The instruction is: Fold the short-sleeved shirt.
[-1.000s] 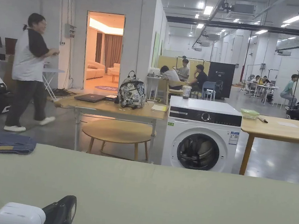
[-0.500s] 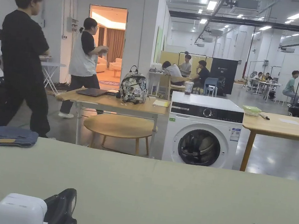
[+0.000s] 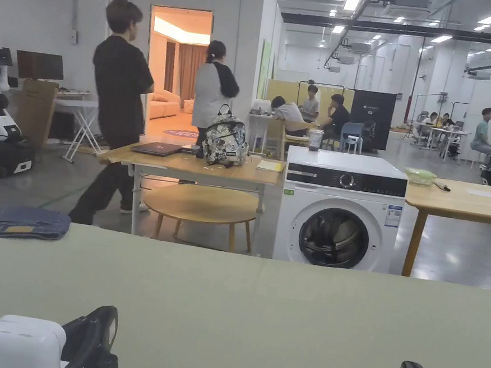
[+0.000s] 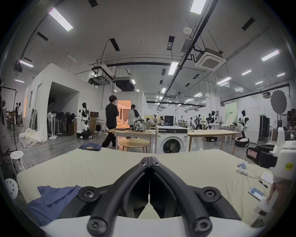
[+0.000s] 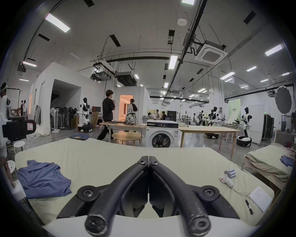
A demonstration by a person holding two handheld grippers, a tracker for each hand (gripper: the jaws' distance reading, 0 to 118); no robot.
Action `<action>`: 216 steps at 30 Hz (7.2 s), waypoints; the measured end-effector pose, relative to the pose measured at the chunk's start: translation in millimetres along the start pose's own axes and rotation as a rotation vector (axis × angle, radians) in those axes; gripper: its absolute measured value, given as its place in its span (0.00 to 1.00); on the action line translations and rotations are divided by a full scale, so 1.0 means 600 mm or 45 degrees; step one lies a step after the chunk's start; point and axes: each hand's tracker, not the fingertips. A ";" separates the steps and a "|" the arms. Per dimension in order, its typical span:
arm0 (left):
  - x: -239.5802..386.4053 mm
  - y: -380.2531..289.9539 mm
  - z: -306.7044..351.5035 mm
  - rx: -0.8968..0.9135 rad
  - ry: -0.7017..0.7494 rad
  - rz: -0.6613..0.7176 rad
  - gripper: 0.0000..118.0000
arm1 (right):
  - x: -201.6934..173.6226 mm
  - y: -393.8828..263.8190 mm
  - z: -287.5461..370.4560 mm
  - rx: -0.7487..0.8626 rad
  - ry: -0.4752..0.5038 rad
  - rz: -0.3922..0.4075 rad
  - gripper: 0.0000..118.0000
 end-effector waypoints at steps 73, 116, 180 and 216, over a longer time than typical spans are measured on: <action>0.125 -0.205 -0.345 -0.982 -0.705 0.139 0.00 | 0.093 -0.129 0.003 -0.391 0.179 -0.368 0.00; -0.203 -0.279 -0.242 -1.277 -0.212 -0.040 0.32 | 0.123 -0.162 0.100 -0.508 0.080 -0.218 0.00; -0.213 0.315 -0.277 -0.051 -0.200 0.130 0.00 | 0.222 0.342 -0.294 -0.086 0.055 -0.097 0.06; -0.245 -0.329 0.120 -0.845 -0.009 0.674 0.00 | 0.231 -0.359 0.130 -0.852 -0.117 -0.498 0.13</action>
